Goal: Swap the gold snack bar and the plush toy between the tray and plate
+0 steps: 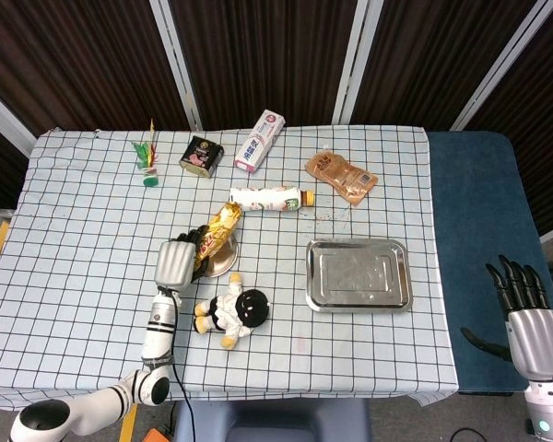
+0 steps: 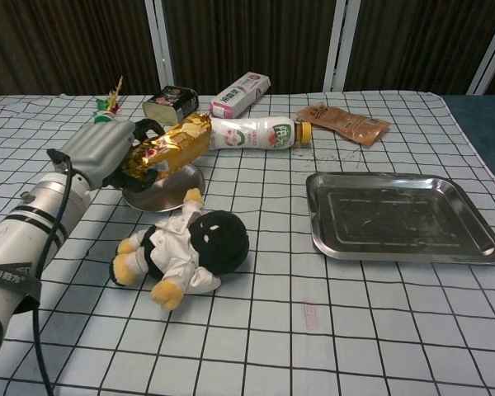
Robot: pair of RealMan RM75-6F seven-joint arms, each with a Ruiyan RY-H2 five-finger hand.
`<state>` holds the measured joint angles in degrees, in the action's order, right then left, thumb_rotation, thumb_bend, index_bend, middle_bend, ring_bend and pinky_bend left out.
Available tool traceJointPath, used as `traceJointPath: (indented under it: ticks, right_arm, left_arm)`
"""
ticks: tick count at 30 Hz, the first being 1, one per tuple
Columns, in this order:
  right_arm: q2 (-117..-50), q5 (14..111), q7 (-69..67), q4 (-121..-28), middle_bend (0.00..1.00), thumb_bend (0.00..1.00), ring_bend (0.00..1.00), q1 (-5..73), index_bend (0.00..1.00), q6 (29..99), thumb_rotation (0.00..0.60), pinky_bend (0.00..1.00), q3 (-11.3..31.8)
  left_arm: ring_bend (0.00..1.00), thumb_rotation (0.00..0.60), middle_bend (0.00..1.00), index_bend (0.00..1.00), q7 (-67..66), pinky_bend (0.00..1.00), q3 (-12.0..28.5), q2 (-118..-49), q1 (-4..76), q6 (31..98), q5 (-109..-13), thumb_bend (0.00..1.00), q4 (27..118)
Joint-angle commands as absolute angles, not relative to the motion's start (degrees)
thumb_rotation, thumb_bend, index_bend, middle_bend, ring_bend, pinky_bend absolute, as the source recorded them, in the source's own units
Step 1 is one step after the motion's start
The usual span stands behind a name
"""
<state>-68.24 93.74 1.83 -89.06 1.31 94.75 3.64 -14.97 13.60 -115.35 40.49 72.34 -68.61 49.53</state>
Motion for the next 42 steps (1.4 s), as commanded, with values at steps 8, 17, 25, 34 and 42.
traceJointPath:
  ticks: [8, 17, 25, 34, 42]
  right_arm:
    - [-68.28, 93.16, 2.20, -89.29, 0.00, 0.04, 0.00, 1.40, 0.00, 94.32, 0.600, 0.00, 3.79]
    - [-68.16, 93.36, 1.57, -89.20, 0.00, 0.04, 0.00, 1.28, 0.00, 94.72, 0.600, 0.00, 3.80]
    - [-68.32, 93.38, 2.31, -89.27, 0.00, 0.04, 0.00, 1.40, 0.00, 94.24, 0.600, 0.00, 3.60]
    - [-68.02, 93.26, 2.43, -89.52, 0.00, 0.04, 0.00, 1.57, 0.00, 93.42, 0.600, 0.00, 3.32]
    - [-67.93, 93.57, 3.33, -89.45, 0.00, 0.04, 0.00, 3.04, 0.00, 89.71, 0.600, 0.00, 2.27]
  left_arm:
    - [0.59, 0.600, 0.60, 0.53, -13.49, 0.63, 12.07, -115.22, 37.28, 71.74, -69.60, 0.53, 49.50]
    - [0.31, 0.600, 0.31, 0.29, -17.45, 0.42, 11.46, -113.45, 35.82, 71.26, -70.30, 0.50, 51.37]
    - [0.07, 0.600, 0.09, 0.07, -19.68, 0.22, 11.71, -110.02, 34.37, 69.71, -69.30, 0.50, 56.35]
    - [0.00, 0.600, 0.00, 0.00, -21.22, 0.14, 9.41, -100.12, 30.47, 71.80, -71.34, 0.48, 68.70]
    - [0.01, 0.600, 0.05, 0.03, -15.81, 0.14, 3.23, -80.75, 20.33, 79.81, -75.90, 0.48, 86.30]
